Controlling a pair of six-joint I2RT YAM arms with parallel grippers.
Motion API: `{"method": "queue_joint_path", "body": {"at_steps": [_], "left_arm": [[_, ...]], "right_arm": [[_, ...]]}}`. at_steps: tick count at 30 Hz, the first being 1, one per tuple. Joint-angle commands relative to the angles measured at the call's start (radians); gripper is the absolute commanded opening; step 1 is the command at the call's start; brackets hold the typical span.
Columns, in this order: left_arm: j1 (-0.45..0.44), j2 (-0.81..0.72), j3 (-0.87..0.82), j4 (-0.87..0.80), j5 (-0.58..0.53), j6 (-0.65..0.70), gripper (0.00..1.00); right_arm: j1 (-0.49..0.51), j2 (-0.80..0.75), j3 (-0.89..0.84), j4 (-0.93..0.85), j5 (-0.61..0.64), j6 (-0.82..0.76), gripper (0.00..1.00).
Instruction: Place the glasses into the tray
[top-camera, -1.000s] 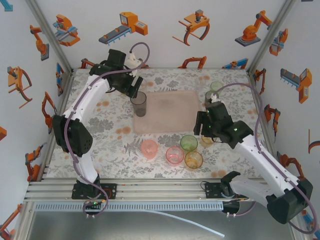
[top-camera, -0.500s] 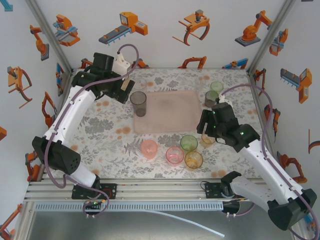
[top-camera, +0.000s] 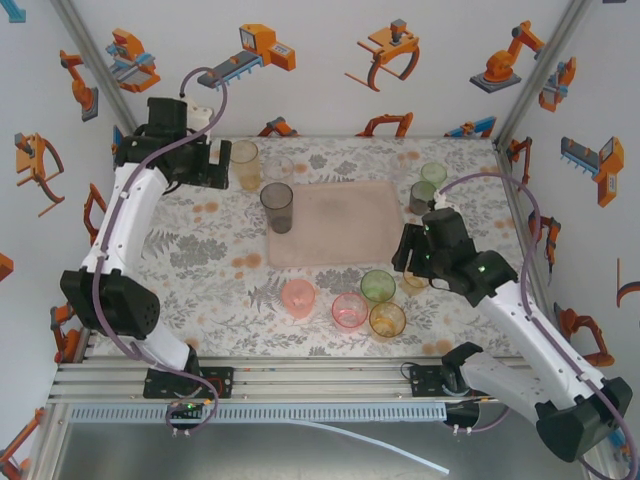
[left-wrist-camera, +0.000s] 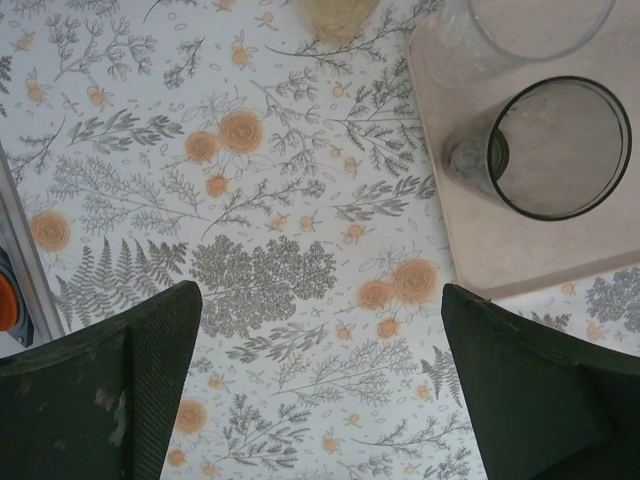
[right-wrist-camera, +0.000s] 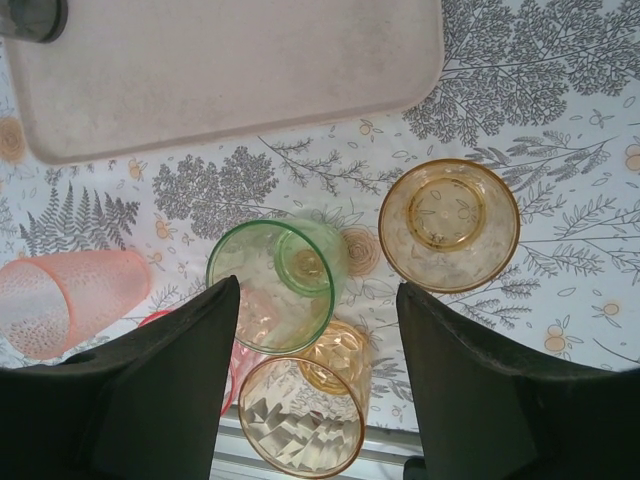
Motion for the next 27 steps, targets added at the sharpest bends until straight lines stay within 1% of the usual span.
{"method": "queue_joint_path", "body": {"at_steps": [1, 7, 10, 13, 15, 19, 23, 27], "left_arm": [[0.000, 0.073, 0.067, 0.011, 0.015, -0.035, 0.97], [0.022, 0.231, 0.228, -0.004, 0.025, -0.059, 1.00], [0.036, 0.301, 0.298, -0.006, 0.035, -0.066, 0.97], [0.041, 0.364, 0.358, -0.008, 0.011, -0.058, 0.95], [0.042, 0.404, 0.398, -0.016, 0.014, -0.053, 0.93], [0.043, 0.447, 0.427, 0.008, 0.010, -0.061, 0.91], [0.044, 0.507, 0.484, 0.008, 0.015, -0.068, 0.80], [0.044, 0.566, 0.550, -0.007, 0.023, -0.064, 0.77]], "right_arm": [[-0.004, 0.003, -0.024, 0.046, -0.025, -0.015, 0.59], [-0.004, 0.011, -0.022, 0.053, -0.002, -0.021, 0.59], [-0.004, 0.015, 0.000, 0.035, 0.012, -0.029, 0.59], [-0.004, 0.016, 0.022, 0.009, 0.024, -0.039, 0.59], [-0.004, 0.015, 0.035, -0.009, 0.036, -0.044, 0.59], [-0.004, -0.003, 0.028, -0.017, 0.049, -0.038, 0.59], [-0.004, -0.012, 0.005, 0.001, 0.059, -0.028, 0.59], [-0.004, -0.004, 0.012, 0.000, 0.055, -0.034, 0.59]]}}
